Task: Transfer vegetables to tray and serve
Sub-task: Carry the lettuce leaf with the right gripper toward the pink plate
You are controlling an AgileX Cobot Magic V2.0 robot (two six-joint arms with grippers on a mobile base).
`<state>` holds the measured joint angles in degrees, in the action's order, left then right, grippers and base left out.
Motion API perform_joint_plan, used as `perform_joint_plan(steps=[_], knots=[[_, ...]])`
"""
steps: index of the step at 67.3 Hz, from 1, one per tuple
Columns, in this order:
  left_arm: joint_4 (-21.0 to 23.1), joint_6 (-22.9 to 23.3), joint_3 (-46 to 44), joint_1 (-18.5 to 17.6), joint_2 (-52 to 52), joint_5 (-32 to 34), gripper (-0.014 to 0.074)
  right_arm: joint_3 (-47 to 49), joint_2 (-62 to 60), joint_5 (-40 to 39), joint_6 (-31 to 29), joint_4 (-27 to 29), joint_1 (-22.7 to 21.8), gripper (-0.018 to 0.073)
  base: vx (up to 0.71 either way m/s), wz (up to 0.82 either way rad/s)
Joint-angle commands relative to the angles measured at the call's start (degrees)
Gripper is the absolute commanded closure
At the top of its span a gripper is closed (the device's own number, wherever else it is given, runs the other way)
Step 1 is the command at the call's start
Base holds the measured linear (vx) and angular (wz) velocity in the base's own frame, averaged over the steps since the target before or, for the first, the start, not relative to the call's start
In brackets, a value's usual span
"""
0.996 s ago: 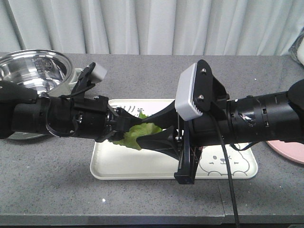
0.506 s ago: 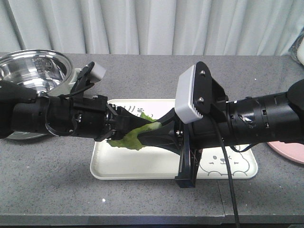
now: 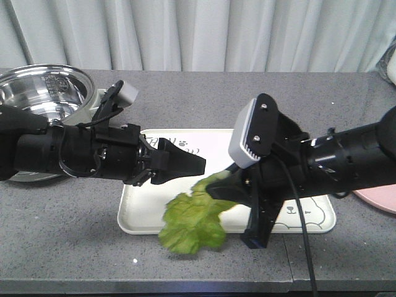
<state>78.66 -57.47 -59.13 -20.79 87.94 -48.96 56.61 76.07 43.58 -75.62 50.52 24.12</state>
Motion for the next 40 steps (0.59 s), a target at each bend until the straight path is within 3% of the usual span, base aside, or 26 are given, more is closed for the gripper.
perform_joint_plan(steps=[1, 24, 32, 40], knots=[[3.75, 0.23, -1.76, -0.21, -2.06, -1.23, 0.011, 1.73, -3.73, -2.15, 9.08, -7.74, -0.29, 0.0565, 0.0, 0.0], [3.75, 0.23, -1.76, -0.21, -2.06, -1.23, 0.011, 1.73, -11.08, -1.2, 44.97, -47.46, -0.29, 0.0562, 0.0, 0.0], [3.7, 0.23, -1.76, -0.21, -2.06, -1.23, 0.011, 2.84, -11.78, 0.25, 53.39, -55.59, -0.61, 0.0562, 0.0, 0.0], [3.7, 0.23, -1.76, -0.21, -2.06, -1.23, 0.011, 6.51, -11.78, 1.28, 55.74, -55.54, -6.96, 0.0562, 0.0, 0.0]])
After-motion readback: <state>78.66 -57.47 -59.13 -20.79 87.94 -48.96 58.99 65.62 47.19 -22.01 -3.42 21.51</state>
